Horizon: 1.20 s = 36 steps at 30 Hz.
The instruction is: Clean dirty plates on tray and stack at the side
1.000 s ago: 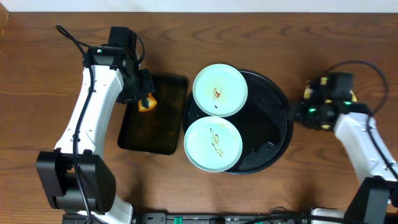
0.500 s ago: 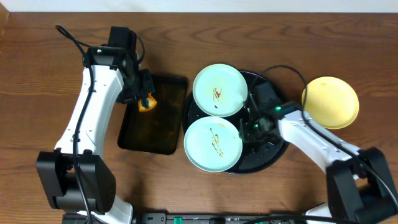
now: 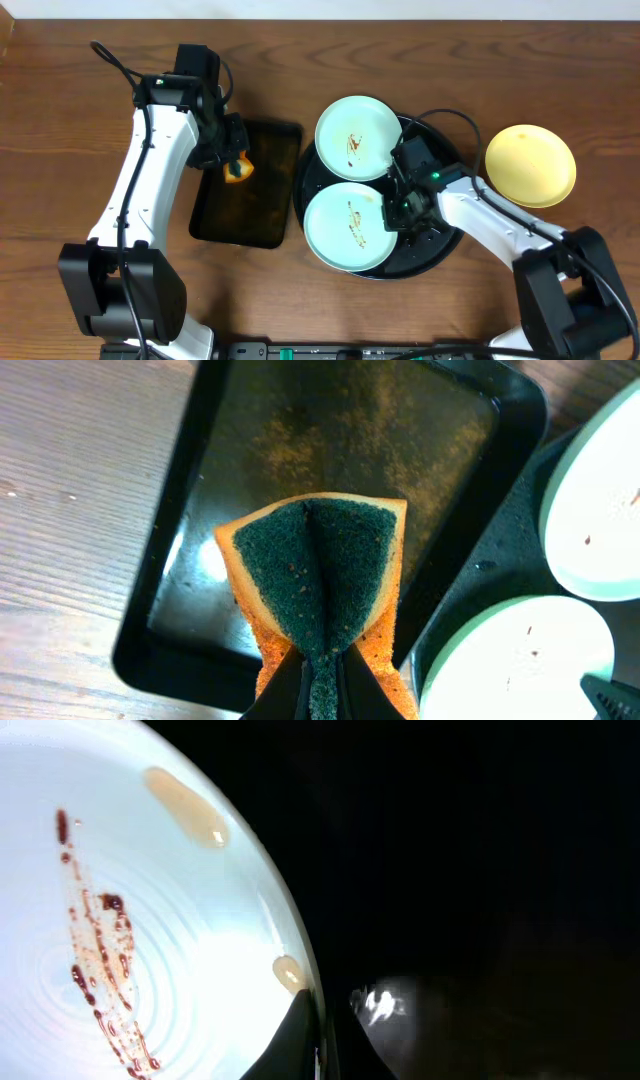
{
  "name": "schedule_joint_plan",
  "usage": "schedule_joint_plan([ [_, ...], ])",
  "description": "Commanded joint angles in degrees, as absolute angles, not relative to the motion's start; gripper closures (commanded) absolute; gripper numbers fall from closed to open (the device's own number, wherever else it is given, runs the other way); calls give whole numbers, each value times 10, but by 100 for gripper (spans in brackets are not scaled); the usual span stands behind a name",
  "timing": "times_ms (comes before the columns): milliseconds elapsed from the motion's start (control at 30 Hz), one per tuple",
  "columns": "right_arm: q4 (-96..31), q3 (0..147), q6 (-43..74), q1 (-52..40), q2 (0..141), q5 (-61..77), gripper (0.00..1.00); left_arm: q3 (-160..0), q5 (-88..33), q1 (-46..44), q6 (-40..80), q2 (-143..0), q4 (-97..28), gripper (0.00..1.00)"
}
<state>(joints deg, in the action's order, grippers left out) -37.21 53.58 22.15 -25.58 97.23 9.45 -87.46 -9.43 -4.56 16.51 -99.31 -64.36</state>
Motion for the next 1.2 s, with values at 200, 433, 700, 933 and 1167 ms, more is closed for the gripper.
schedule_joint_plan([
  [200, -427, 536, 229, -198, 880, -79, 99, -842, -81, -71, 159, -986, -604, 93],
  [433, -453, 536, 229, -182, 877, -88, 99, -741, -83, -72, 80, -990, -500, 92],
  [700, -457, 536, 229, -182, 877, -88, 99, -623, -84, -72, -9, -991, -376, 93],
  [933, -459, 536, 229, -182, 877, -88, 99, -543, 9, -72, 22, -992, -307, 92],
  [1167, -460, 536, 229, -182, 877, -88, 99, -538, -135, -72, -32, -990, -309, 93],
])
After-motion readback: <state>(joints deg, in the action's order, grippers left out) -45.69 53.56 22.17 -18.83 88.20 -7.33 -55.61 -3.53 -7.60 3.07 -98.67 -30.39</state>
